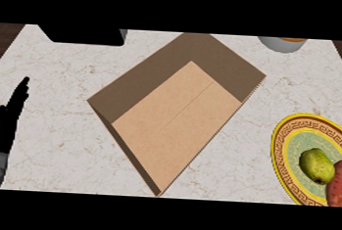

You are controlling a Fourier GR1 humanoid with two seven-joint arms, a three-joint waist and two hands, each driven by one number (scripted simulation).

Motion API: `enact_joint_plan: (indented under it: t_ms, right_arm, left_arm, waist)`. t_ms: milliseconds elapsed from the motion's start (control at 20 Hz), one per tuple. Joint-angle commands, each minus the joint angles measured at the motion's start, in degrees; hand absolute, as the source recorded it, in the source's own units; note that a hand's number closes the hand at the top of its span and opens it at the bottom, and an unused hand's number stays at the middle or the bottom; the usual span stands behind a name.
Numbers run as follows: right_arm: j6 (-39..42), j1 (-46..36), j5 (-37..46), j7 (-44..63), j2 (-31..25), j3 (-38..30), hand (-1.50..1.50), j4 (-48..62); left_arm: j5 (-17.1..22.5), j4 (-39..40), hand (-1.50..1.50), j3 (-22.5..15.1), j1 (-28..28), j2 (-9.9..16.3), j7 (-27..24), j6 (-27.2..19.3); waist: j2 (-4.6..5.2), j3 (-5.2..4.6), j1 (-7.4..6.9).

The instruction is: Pick the sweet potato from the plate and place it in the cardboard box

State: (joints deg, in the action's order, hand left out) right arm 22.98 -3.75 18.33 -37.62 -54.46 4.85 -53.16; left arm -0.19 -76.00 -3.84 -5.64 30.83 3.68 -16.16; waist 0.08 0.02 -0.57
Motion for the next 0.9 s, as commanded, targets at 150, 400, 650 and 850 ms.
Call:
enact_joint_plan:
  t_ms: [150, 400, 650, 850]
  right_arm:
    - [0.73, 1.55, 4.92, 0.34, 1.36, -2.12, -1.5, -1.18]
    - [2.39, 1.58, 6.4, 3.86, 3.65, -3.54, -1.5, -4.43]
    - [3.14, 1.83, 7.8, 3.92, 8.19, -4.45, -1.5, -7.22]
    - [7.64, 3.6, 6.05, 2.12, 6.21, -7.24, -1.5, -11.86]
  left_arm:
    - [-3.79, -1.05, 0.0, 1.39, 0.11, -3.44, 2.89, 0.3]
    - [-4.04, 2.0, 0.0, 4.51, 3.57, -4.32, -4.62, 2.3]
    - [-6.03, 1.41, 0.0, 6.64, 0.33, -4.82, -1.19, 3.27]
    - [-7.35, 1.34, 0.0, 6.7, -0.23, -5.77, -0.8, 4.28]
  waist:
    - [-0.12, -0.03, 0.76]
    - [-0.13, -0.04, 0.57]
    - [-0.12, -0.04, 0.69]
    - [-0.14, -0.05, 0.81]
